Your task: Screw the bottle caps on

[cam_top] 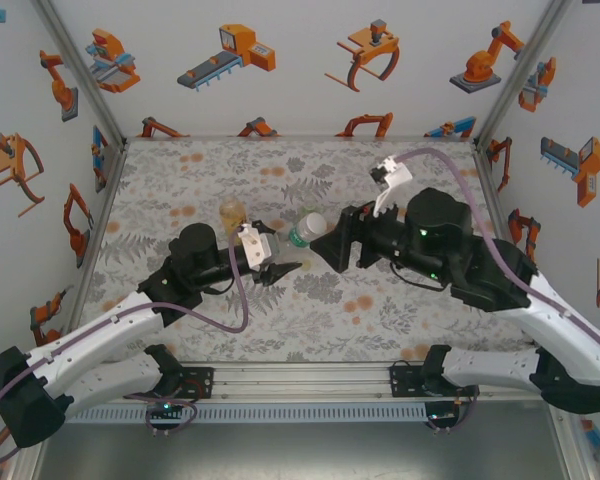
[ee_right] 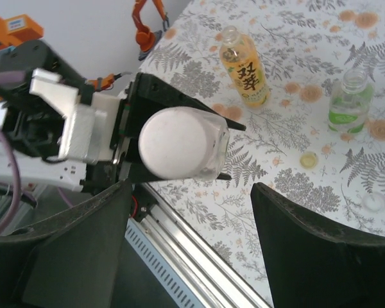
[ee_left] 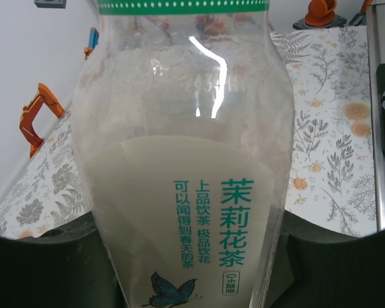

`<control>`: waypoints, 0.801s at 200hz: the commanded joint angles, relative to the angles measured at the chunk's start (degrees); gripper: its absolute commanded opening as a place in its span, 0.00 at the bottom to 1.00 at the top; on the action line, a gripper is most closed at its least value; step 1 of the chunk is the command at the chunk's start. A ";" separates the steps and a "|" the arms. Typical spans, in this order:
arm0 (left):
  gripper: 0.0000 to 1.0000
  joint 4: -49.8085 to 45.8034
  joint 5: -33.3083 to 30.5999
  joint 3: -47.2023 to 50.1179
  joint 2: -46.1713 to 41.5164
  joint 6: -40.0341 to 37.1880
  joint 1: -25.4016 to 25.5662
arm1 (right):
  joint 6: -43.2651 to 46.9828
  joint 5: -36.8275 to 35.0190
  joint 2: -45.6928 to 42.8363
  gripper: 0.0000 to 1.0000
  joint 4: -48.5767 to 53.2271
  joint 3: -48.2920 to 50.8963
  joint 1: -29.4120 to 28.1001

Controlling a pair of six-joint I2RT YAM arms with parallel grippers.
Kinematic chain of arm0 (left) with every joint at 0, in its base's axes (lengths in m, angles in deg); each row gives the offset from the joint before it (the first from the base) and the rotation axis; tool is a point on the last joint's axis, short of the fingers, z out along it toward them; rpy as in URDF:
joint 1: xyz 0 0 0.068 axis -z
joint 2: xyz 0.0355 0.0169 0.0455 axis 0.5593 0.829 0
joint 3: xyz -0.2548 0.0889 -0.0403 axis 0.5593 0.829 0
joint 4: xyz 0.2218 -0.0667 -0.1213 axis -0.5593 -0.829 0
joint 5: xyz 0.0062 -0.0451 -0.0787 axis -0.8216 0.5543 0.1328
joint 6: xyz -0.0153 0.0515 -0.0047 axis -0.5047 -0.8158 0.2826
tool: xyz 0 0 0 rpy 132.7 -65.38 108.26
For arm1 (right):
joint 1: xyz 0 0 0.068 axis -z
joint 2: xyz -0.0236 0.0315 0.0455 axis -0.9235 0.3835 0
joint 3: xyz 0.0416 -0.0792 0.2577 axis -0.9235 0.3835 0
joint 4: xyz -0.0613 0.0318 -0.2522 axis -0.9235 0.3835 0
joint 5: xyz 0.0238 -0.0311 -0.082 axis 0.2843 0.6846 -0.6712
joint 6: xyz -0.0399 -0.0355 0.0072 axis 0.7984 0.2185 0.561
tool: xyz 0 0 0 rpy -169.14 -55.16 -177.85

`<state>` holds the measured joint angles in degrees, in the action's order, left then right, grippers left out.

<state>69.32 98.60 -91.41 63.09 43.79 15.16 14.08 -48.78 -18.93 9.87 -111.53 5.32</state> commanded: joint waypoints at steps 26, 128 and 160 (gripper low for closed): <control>0.00 -5.31 7.88 0.34 -1.83 -0.45 0.32 | 18.26 11.01 -6.16 0.64 0.50 0.73 -0.14; 0.00 -19.28 23.60 0.66 -4.60 -1.39 0.40 | 52.49 30.87 -1.59 0.62 11.14 -3.99 -0.19; 0.00 -20.34 23.61 1.62 -5.85 -1.27 0.42 | 53.80 30.90 0.94 0.64 9.59 -4.18 -0.27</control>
<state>51.34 119.35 -90.78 59.05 43.33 15.16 63.41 -20.23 -19.30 20.34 -114.24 5.32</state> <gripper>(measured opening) 0.537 0.626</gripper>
